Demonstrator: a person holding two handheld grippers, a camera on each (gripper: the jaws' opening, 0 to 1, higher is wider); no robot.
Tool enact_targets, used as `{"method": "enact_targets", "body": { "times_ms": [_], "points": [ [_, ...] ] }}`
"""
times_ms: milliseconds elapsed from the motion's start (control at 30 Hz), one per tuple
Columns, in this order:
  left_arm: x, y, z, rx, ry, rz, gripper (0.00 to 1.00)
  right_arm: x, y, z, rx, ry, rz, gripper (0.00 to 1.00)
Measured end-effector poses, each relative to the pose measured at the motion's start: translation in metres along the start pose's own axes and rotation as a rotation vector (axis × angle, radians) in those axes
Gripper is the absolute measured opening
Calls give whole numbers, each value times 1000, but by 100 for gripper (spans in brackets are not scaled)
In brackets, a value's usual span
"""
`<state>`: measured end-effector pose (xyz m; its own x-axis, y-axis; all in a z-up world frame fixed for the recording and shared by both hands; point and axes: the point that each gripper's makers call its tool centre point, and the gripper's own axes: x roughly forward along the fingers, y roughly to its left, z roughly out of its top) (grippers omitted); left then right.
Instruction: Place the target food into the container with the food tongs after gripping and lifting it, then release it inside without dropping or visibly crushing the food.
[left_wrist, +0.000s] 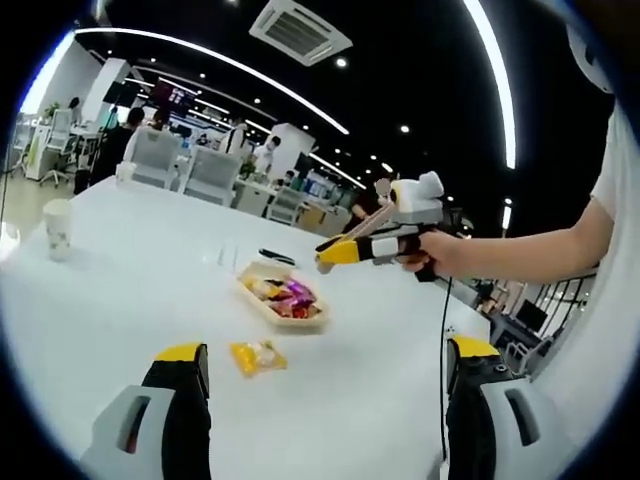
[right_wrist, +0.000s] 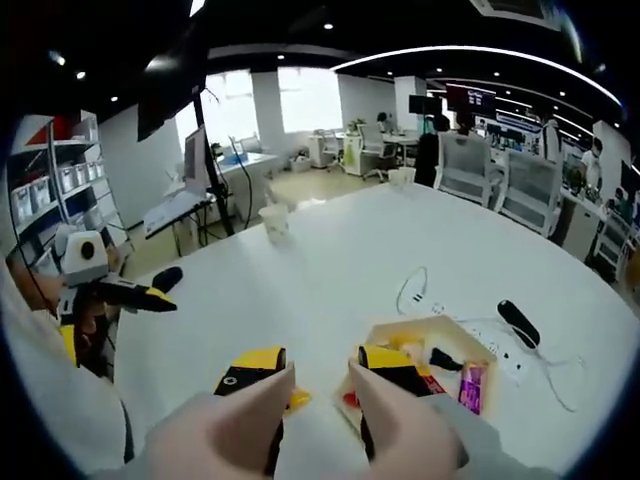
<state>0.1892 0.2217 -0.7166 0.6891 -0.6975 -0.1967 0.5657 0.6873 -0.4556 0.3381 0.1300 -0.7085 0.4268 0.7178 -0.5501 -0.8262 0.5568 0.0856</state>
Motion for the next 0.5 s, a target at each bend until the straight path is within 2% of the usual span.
{"method": "enact_targets", "body": {
  "times_ms": [67,167,333,433,500],
  "points": [
    [3,1,-3,10,16,-15,99,3,0,-1,2,2,1,29],
    [6,0,1,15,8,-45,99,8,-2,-5,7,12,2,29],
    [12,10,2,30,20,-36,99,14,-1,-13,14,27,10,29],
    [13,18,6,53,8,-16,99,17,8,-18,24,38,69,29],
    [13,21,7,68,4,-9,99,19,13,-20,-14,40,97,29]
  ]
}}
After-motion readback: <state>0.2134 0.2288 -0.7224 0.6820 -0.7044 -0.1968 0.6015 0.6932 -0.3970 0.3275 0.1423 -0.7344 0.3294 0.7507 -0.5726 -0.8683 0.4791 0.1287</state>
